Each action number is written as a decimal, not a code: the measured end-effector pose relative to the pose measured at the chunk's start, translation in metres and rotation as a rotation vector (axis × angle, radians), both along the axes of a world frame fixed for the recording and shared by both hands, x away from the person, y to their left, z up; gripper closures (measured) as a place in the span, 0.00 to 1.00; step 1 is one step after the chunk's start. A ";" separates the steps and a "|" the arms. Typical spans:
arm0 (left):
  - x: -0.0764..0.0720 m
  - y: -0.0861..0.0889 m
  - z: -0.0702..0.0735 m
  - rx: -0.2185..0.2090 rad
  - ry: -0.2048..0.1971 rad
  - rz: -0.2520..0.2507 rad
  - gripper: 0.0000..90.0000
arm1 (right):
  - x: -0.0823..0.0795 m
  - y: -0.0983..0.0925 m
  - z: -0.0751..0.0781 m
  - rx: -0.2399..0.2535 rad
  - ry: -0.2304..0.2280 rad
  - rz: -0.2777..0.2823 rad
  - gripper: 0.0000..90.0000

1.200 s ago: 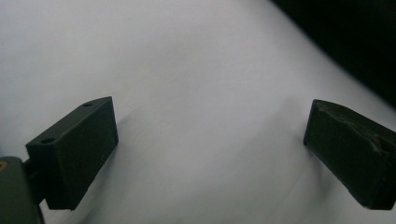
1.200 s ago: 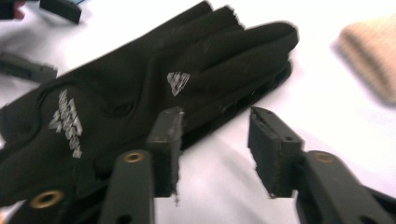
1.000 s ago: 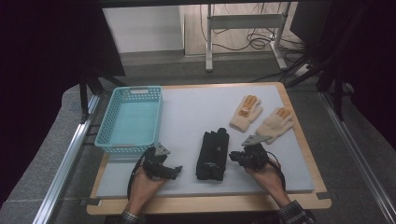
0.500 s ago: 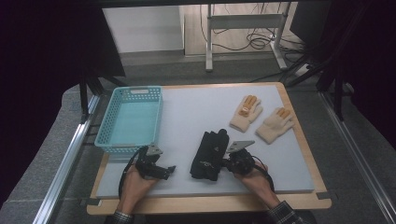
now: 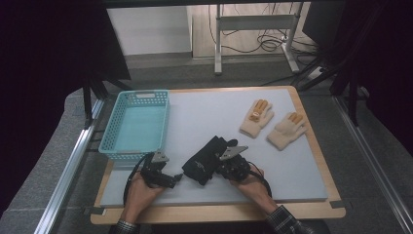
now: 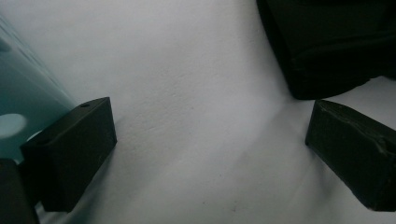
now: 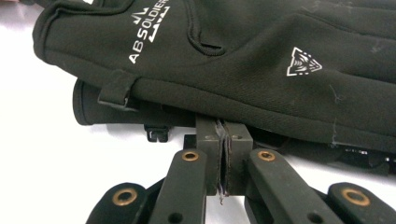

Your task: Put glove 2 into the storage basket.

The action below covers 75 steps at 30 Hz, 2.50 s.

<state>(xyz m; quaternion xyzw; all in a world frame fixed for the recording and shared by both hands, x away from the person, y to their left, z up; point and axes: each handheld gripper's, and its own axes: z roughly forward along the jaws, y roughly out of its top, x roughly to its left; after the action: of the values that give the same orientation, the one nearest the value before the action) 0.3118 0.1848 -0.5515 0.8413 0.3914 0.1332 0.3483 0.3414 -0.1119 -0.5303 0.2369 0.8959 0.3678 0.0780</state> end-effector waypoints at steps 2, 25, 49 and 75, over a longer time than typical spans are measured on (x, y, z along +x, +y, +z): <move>0.000 0.000 0.000 0.000 -0.001 0.000 0.02 | 0.000 0.000 0.001 -0.006 0.004 0.005 0.94; 0.000 0.000 0.000 -0.005 -0.002 0.001 0.02 | 0.008 -0.093 0.021 0.029 -0.069 -0.237 0.36; 0.000 0.000 0.000 -0.002 -0.004 0.001 0.02 | 0.016 -0.145 -0.001 -0.019 -0.090 -0.414 0.17; 0.005 -0.051 0.051 -0.073 0.019 -0.119 0.01 | 0.015 -0.144 -0.002 -0.020 -0.098 -0.416 0.17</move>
<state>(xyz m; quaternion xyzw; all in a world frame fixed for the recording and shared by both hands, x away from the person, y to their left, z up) 0.3164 0.1333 -0.5008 0.8510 0.3486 0.0899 0.3825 0.3566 -0.2562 -0.5320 0.3978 0.8264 0.3459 0.1980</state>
